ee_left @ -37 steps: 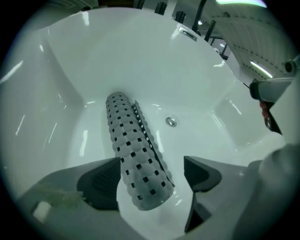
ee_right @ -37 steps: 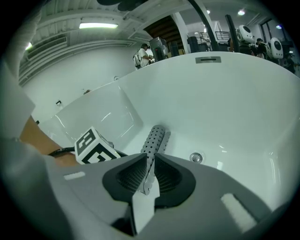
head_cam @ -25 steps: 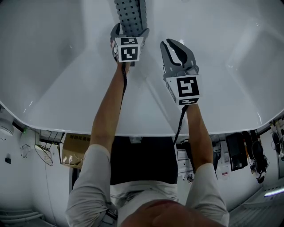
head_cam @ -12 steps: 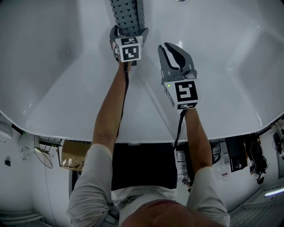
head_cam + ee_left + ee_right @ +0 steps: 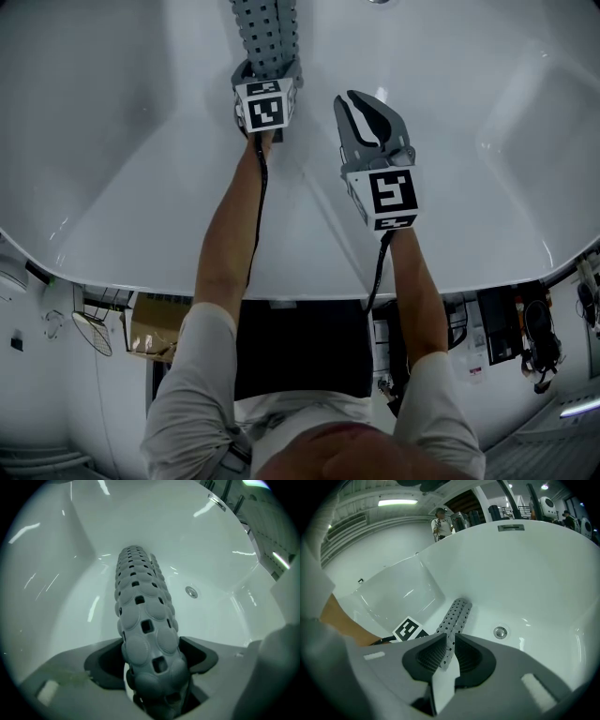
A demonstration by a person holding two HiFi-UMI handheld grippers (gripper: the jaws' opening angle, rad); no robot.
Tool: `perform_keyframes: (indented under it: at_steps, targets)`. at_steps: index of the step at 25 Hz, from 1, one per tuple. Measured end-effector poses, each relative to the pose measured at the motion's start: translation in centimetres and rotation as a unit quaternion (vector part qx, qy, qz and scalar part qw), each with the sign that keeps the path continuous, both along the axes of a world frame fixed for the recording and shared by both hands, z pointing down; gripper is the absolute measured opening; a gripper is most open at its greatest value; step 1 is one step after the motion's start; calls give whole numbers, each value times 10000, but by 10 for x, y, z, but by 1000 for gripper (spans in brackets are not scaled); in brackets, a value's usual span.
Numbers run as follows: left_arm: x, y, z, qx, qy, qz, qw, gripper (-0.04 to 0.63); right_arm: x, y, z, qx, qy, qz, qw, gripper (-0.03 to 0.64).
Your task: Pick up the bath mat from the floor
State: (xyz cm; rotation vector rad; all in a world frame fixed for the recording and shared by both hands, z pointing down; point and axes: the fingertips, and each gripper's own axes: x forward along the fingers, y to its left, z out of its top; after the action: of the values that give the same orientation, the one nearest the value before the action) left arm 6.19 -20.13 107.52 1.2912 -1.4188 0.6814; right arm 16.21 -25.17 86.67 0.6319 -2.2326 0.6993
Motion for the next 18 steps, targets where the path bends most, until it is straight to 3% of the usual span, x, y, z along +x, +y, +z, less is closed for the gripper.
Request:
perform_keyframes:
  at_steps: [6, 18]
  targets:
    - [-5, -2, -17, 18, 107, 131, 9999, 257, -9, 5, -7, -27, -73, -82, 9999, 57]
    - [-7, 4, -60, 186, 473, 231, 9984, 169, -26, 12, -33, 78, -113, -113, 9998, 37]
